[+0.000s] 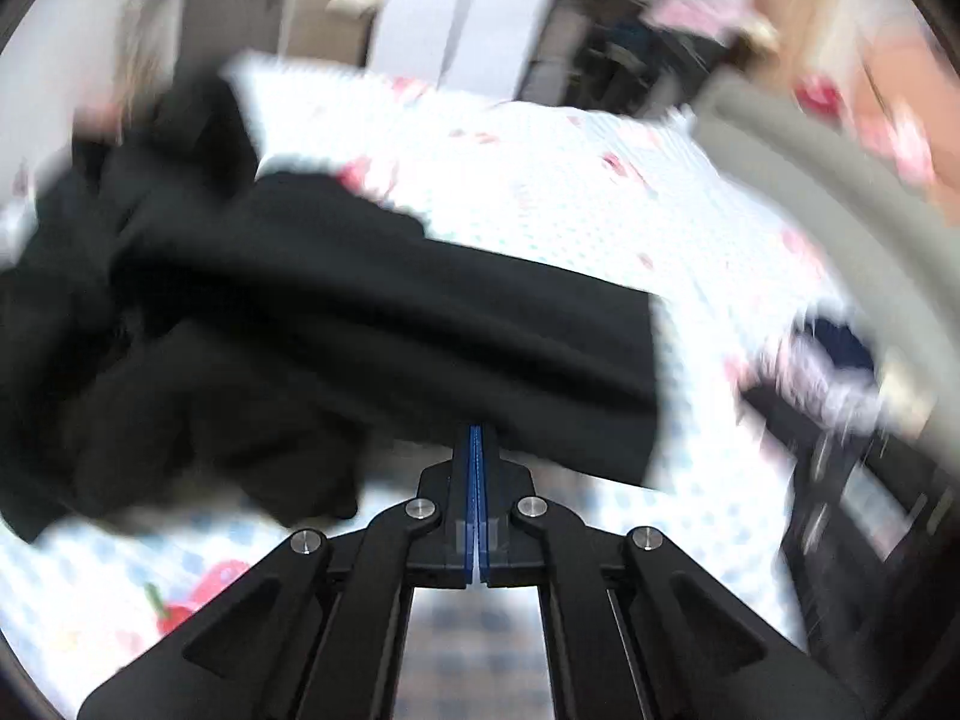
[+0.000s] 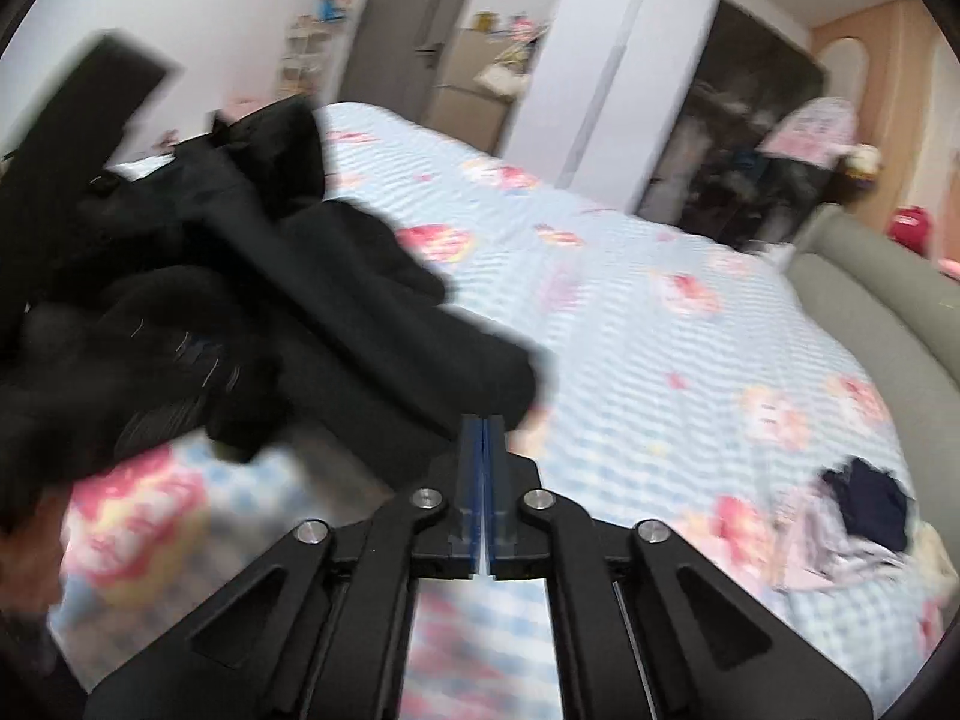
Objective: Fold clothes
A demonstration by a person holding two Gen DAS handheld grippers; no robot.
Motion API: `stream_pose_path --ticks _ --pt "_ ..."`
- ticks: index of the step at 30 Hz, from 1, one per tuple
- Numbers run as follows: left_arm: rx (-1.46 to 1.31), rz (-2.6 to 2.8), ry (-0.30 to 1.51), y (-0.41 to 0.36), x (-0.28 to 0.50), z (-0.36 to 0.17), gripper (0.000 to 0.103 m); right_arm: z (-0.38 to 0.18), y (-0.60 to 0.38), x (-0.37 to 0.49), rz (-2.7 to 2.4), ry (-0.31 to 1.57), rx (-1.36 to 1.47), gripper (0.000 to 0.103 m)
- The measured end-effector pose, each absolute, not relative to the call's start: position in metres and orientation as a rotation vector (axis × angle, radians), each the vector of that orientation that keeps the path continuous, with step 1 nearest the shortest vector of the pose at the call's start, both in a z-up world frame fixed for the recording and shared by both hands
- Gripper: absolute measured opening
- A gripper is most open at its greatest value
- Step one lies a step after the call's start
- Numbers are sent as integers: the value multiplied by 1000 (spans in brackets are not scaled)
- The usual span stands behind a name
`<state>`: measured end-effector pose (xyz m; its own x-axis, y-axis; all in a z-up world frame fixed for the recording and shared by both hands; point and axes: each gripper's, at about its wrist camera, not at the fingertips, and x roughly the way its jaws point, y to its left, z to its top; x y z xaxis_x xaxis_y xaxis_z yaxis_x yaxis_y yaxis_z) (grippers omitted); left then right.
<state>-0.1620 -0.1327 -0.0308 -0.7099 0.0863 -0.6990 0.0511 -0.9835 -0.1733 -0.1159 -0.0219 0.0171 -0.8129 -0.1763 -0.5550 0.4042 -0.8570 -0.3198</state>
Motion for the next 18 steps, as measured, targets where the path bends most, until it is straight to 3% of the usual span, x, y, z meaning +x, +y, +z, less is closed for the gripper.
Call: stream_pose_path --ticks 4,7,10,11,13,14,16,18 --pt "-1291 2806 -444 -130 -166 -47 1 32 6 -118 -2630 470 802 0" --pt "-1335 2825 -447 -141 -159 -53 1 35 9 -112 -2574 435 822 1" --pt "-1320 2926 -460 -171 -144 -47 4 29 -4 -112 -2490 387 866 14" --pt "-1314 2957 -485 -186 -136 -47 8 27 -13 -113 -2464 372 871 16" --pt "-1277 3049 -548 -216 -121 -43 43 25 -32 -113 -2413 346 869 22" --pt "-1255 3096 -581 -231 -114 -40 47 24 -42 -114 -2388 332 868 30" --pt "-1271 3147 -626 -261 -111 -46 53 22 -62 -113 -2353 318 836 75" --pt "-1297 3190 -669 -291 -110 -53 57 18 -83 -115 -2332 323 792 87"
